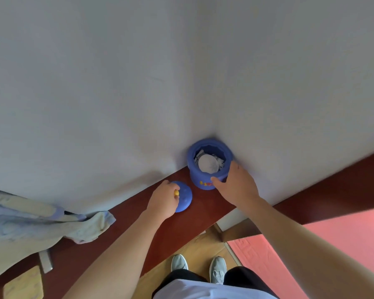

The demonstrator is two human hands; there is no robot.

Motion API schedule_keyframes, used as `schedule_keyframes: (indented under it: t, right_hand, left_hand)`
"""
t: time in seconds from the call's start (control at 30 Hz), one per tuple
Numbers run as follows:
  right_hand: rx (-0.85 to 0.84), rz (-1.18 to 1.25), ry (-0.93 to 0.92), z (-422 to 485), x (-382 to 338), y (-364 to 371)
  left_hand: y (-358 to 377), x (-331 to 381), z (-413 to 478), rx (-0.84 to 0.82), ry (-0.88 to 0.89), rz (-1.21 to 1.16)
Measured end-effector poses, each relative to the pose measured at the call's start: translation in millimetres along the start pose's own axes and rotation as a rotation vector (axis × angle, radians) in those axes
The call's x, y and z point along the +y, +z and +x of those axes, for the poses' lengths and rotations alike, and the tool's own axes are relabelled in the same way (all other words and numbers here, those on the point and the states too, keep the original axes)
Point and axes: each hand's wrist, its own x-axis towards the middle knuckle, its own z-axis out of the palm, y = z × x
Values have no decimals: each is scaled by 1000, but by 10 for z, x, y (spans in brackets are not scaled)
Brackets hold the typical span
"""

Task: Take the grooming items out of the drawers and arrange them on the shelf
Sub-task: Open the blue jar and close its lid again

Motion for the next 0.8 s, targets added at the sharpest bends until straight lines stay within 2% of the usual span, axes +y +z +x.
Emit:
schedule_keyframes:
  t: [0.57, 0.8]
  right_hand:
    - [22, 20, 5, 12, 27, 23]
    - [16, 62, 17, 20, 0, -15]
  left_hand:
    - [83, 95, 254, -34, 2, -2]
    - [-438, 314, 258, 109, 67, -52]
